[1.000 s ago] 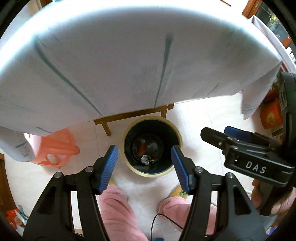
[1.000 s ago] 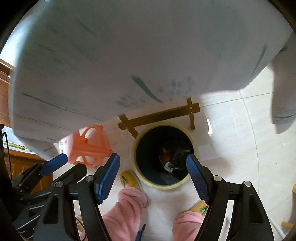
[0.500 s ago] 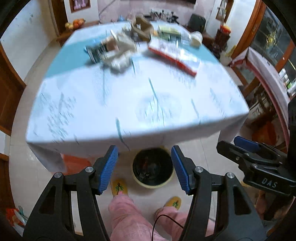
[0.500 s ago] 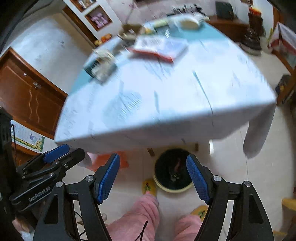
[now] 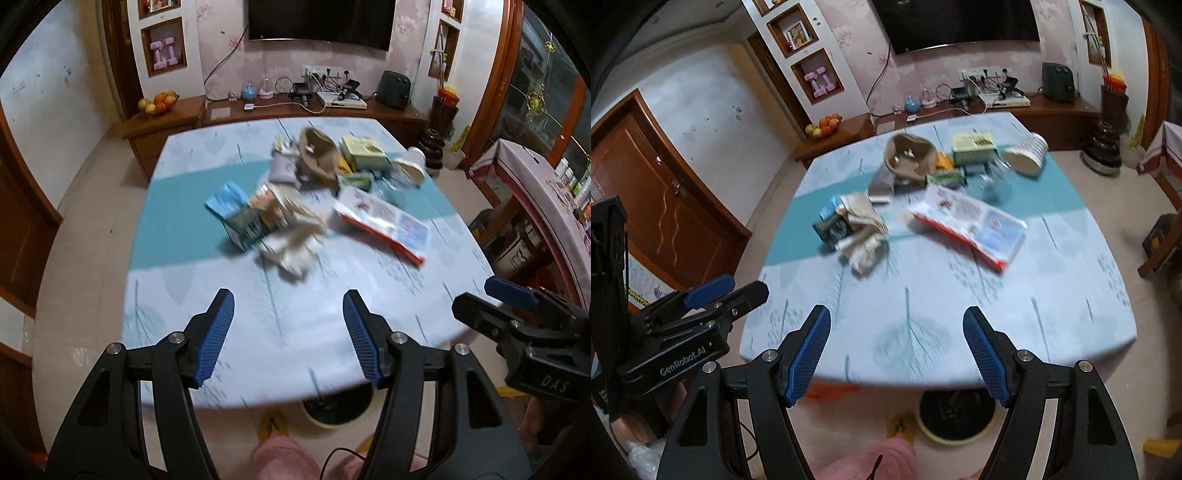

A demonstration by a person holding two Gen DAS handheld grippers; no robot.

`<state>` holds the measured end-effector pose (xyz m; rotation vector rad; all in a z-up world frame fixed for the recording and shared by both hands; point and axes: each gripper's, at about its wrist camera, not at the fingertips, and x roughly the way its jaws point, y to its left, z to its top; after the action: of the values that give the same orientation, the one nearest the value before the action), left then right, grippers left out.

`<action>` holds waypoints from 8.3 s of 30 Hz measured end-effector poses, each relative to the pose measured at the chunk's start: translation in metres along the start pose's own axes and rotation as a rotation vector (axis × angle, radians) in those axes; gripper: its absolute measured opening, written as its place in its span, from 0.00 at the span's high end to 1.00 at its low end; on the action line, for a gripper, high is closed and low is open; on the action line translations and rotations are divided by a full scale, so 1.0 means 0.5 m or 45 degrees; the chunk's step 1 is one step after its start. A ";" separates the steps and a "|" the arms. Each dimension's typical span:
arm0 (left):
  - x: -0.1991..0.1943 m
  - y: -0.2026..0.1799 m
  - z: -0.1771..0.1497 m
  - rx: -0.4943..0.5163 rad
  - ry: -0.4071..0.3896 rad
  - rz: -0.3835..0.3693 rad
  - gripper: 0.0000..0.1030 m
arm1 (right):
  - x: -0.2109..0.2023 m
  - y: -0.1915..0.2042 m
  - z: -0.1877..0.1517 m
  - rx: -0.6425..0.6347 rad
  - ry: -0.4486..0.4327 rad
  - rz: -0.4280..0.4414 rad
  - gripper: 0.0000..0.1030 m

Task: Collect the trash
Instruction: 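Grasp the green drink carton with the left tool while the right tool grasps the white tissue, then carry the carton and tissue down over the black bin with both tools, then open both tools to drop the items into the bin and rise, then grasp the blue face mask with the left tool while the right tool grasps the red-white wrapper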

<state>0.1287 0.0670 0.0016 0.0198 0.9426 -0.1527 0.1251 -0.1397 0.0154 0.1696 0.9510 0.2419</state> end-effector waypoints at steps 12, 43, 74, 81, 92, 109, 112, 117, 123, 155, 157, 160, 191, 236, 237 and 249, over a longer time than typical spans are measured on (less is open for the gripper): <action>0.204 0.149 0.157 0.133 0.136 -0.020 0.41 | 0.256 0.066 0.143 0.067 0.073 -0.045 0.27; 0.543 0.165 0.199 0.143 0.527 -0.182 0.61 | 0.559 0.007 0.170 0.321 0.255 -0.095 0.73; 0.189 0.025 0.080 0.149 0.276 -0.260 0.68 | 0.176 -0.043 0.045 0.328 0.072 -0.055 0.78; 0.097 -0.047 0.018 0.198 0.241 -0.286 0.68 | 0.078 -0.098 -0.026 0.314 0.085 -0.077 0.78; 0.056 -0.195 -0.131 0.300 0.289 -0.251 0.68 | 0.006 -0.194 -0.166 0.307 0.164 -0.055 0.78; 0.202 -0.298 -0.387 0.148 0.380 -0.138 0.68 | 0.142 -0.321 -0.386 0.214 0.405 -0.001 0.78; 0.263 -0.296 -0.424 0.125 0.386 -0.107 0.68 | 0.214 -0.345 -0.424 0.224 0.463 -0.016 0.78; 0.380 -0.286 -0.481 0.098 0.391 -0.065 0.68 | 0.334 -0.374 -0.484 0.205 0.502 -0.038 0.77; 0.508 -0.270 -0.525 0.077 0.376 -0.025 0.68 | 0.481 -0.408 -0.554 0.219 0.567 -0.073 0.73; 0.538 -0.244 -0.584 0.141 0.447 -0.005 0.51 | 0.533 -0.395 -0.573 0.258 0.538 -0.110 0.47; 0.518 -0.245 -0.584 0.144 0.458 -0.008 0.51 | 0.507 -0.388 -0.565 0.256 0.532 -0.109 0.47; 0.474 -0.250 -0.579 0.151 0.480 -0.008 0.51 | 0.464 -0.378 -0.551 0.253 0.530 -0.111 0.47; 0.010 -0.192 -0.134 0.132 0.062 0.018 0.48 | -0.099 -0.174 -0.159 -0.012 -0.003 -0.147 0.40; 0.540 0.179 0.299 -0.258 0.450 0.043 0.10 | 0.488 -0.143 0.230 -0.660 0.322 -0.141 0.01; 0.554 0.185 0.300 -0.286 0.461 0.060 0.10 | 0.493 -0.143 0.227 -0.671 0.331 -0.138 0.01; 0.650 0.230 0.293 -0.481 0.574 0.159 0.11 | 0.565 -0.189 0.227 -0.549 0.456 -0.160 0.12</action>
<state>0.4501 0.1288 -0.1801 -0.2442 1.4045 0.1547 0.3879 -0.1562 -0.1645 -0.3396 1.2352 0.3623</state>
